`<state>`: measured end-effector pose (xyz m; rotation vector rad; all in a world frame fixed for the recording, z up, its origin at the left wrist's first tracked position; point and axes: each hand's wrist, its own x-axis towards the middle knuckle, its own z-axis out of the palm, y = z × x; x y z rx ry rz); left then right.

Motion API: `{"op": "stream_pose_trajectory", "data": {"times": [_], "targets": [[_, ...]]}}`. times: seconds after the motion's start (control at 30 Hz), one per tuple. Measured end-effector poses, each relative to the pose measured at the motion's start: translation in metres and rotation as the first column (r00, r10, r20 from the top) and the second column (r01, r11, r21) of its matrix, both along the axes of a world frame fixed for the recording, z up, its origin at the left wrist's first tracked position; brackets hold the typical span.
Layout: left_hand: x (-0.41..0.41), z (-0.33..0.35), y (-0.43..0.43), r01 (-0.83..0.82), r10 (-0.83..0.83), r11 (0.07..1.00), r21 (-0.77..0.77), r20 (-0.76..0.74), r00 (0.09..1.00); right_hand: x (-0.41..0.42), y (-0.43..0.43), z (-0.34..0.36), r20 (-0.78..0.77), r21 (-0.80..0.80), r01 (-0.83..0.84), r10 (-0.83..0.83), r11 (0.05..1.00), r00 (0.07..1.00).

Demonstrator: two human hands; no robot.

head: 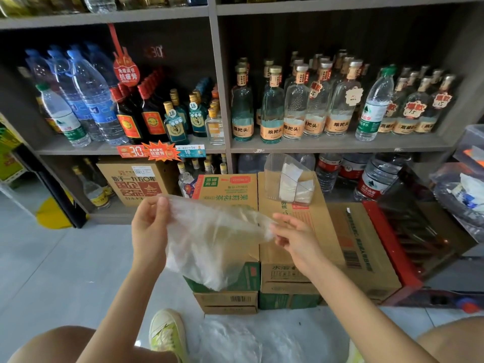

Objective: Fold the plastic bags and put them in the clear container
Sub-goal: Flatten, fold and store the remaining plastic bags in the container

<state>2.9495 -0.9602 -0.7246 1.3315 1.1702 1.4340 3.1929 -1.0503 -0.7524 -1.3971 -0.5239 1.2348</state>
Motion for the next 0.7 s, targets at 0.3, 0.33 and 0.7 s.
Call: {"op": "stream_pose_trajectory", "data": {"times": [0.3,0.33,0.7], "targets": [[0.003,-0.008,0.002,-0.182,0.183,0.983,0.038,-0.032,0.983,0.030,-0.014,0.000,-0.202,0.031,0.116,-0.107,0.993,0.973],[0.004,-0.009,0.002,-0.174,0.176,0.983,0.055,-0.046,0.983,0.030,-0.016,0.002,-0.045,0.025,0.085,-0.084,0.996,0.995],[0.013,-0.002,-0.004,0.017,-0.001,0.995,0.103,-0.158,0.988,-0.022,0.034,-0.005,0.611,-0.153,-0.533,0.504,0.832,0.610]]}}
